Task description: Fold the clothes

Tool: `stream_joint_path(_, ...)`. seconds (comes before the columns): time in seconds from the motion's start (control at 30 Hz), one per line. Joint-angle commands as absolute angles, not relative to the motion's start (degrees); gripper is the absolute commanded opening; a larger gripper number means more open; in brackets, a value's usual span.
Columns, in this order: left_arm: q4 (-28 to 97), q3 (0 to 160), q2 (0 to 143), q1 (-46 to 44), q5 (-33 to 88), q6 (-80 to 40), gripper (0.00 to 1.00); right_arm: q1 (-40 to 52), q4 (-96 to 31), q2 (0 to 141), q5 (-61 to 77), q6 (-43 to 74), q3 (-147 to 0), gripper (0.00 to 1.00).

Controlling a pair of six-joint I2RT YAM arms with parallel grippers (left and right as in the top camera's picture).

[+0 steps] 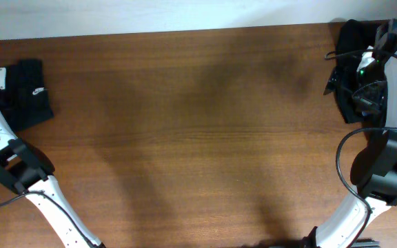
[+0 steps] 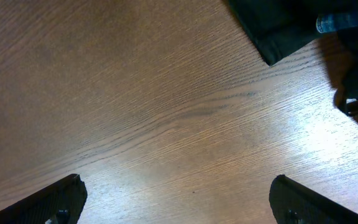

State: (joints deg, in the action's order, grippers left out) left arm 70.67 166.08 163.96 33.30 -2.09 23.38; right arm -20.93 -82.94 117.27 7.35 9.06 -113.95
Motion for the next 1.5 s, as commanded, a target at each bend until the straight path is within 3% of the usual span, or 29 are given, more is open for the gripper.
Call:
stream_joint_path(0.0,70.74,170.58,164.9,33.21,-5.89,15.16,0.99,-21.04,-82.91,116.73,6.87,9.5,-114.65,0.99)
stream_joint_path(0.3,76.71,179.85,157.36,32.71,-3.42,8.32,0.99,-21.04,-82.91,116.73,6.87,9.5,-114.65,0.99)
stream_joint_path(0.43,82.54,179.85,154.21,31.59,7.01,7.99,0.99,-21.04,-82.91,116.73,6.87,9.5,-114.65,0.99)
stream_joint_path(0.47,84.23,179.85,154.15,31.27,9.82,7.99,0.94,-21.04,-82.91,116.73,6.87,9.47,-114.65,0.99)
stream_joint_path(0.53,88.38,179.48,154.3,30.44,13.82,7.99,0.42,-21.04,-82.91,116.73,6.87,9.47,-114.65,0.99)
stream_joint_path(0.57,89.62,179.04,154.5,30.0,14.0,7.94,0.26,-21.04,-82.91,116.73,6.87,9.47,-114.65,0.99)
stream_joint_path(0.63,90.91,178.17,154.98,29.17,13.76,7.92,0.11,-21.04,-82.91,116.73,6.87,9.47,-114.65,0.99)
stream_joint_path(0.73,90.11,177.16,155.74,28.62,13.74,5.28,0.04,-21.04,-82.91,116.73,6.87,9.5,-114.65,0.99)
stream_joint_path(1.47,84.99,176.92,165.84,30.92,4.23,-1.76,0.0,-21.04,-82.91,116.73,6.87,9.5,-114.65,0.99)
